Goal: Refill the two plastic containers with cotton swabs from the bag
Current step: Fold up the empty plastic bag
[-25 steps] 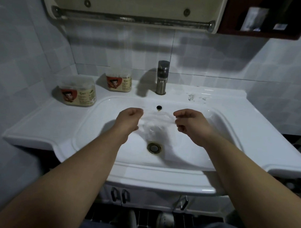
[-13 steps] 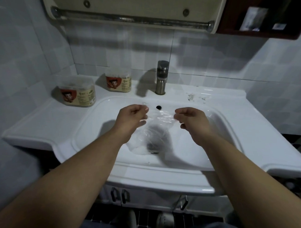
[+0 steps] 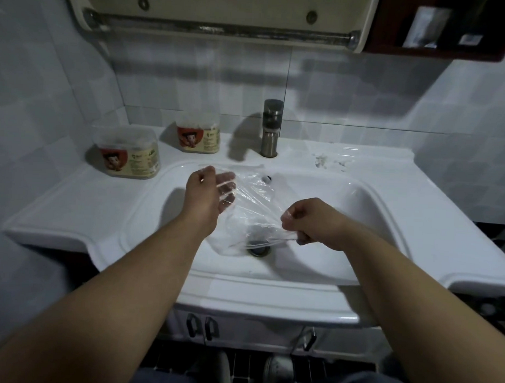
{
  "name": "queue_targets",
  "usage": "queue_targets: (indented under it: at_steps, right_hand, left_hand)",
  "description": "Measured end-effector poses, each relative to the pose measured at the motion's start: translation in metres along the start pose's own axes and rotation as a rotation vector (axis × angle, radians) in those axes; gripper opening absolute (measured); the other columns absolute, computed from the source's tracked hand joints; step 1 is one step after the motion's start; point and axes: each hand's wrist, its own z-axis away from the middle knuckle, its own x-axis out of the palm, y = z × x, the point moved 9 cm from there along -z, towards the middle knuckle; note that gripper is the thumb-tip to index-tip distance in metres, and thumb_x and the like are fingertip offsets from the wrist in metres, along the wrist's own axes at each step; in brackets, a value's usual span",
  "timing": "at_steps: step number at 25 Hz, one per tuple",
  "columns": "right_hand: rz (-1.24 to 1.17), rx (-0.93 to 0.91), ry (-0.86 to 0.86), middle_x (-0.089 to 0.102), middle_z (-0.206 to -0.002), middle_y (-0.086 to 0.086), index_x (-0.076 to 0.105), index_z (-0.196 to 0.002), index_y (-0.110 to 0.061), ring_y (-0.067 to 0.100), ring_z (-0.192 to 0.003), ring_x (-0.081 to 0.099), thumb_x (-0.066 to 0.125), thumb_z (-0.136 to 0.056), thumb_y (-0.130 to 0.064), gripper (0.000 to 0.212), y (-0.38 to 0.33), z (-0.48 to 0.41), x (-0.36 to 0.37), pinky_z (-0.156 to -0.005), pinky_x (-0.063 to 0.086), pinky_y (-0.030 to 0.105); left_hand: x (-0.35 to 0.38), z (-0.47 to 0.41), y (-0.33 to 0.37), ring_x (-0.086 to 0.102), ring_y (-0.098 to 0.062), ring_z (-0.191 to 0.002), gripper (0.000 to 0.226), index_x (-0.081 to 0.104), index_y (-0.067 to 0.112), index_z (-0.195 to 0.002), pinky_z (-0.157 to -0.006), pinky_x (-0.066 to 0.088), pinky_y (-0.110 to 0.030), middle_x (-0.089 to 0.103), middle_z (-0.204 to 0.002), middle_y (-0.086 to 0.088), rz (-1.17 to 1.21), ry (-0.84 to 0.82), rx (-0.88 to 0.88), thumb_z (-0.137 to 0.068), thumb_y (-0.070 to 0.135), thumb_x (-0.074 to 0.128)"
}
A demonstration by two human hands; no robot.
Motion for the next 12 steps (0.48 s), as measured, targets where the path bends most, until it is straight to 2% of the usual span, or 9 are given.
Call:
queue_targets:
  at_steps: [3,5,7,10,12]
  right_hand:
    - [0.040,-0.020,-0.037,0.064,-0.086,0.000,0.065,-0.090,-0.012,0.016,-0.071,0.057,0.073,-0.090,-0.016,0.009,-0.005,0.002,0.003,-0.072,0.053,0.032]
    - [-0.061,-0.026,-0.071,0.066,-0.095,-0.001,0.067,-0.098,-0.013,0.014,-0.086,0.061,0.074,-0.089,-0.039,0.028,-0.008,0.004,0.004,-0.079,0.051,0.034]
    - [-0.229,-0.015,-0.068,0.068,-0.100,0.000,0.067,-0.109,-0.011,0.016,-0.091,0.066,0.070,-0.089,-0.051,0.044,-0.012,0.004,0.003,-0.082,0.051,0.036]
    - [-0.416,-0.045,0.000,0.068,-0.100,0.010,0.066,-0.106,-0.007,0.024,-0.086,0.070,0.067,-0.096,-0.034,0.028,-0.020,0.003,-0.001,-0.080,0.057,0.039]
    - [-0.640,-0.057,0.050,0.064,-0.095,0.017,0.061,-0.103,-0.002,0.030,-0.081,0.071,0.062,-0.100,-0.019,0.018,-0.021,0.003,-0.007,-0.078,0.061,0.041]
  left_hand:
    - [0.002,0.000,-0.004,0.067,-0.016,-0.078,0.017,0.052,0.017,-0.115,-0.068,0.056,-0.030,0.076,-0.096,-0.001,0.002,-0.029,-0.047,-0.109,0.031,0.044]
    - [0.010,0.003,-0.011,0.068,-0.017,-0.087,0.020,0.054,0.016,-0.119,-0.071,0.057,-0.032,0.074,-0.106,-0.003,-0.054,-0.112,-0.095,-0.109,0.032,0.046]
    - [0.019,0.007,-0.013,0.067,-0.016,-0.085,0.016,0.056,0.016,-0.110,-0.069,0.056,-0.029,0.074,-0.104,-0.004,-0.110,-0.175,-0.090,-0.108,0.030,0.048]
    - [0.029,0.016,-0.013,0.069,-0.016,-0.083,0.018,0.056,0.015,-0.108,-0.066,0.057,-0.027,0.074,-0.105,-0.007,-0.169,-0.250,-0.093,-0.107,0.032,0.049]
    - [0.033,0.023,-0.020,0.072,-0.019,-0.093,0.031,0.057,0.016,-0.118,-0.072,0.059,-0.030,0.074,-0.110,-0.006,-0.383,-0.349,-0.118,-0.105,0.042,0.050]
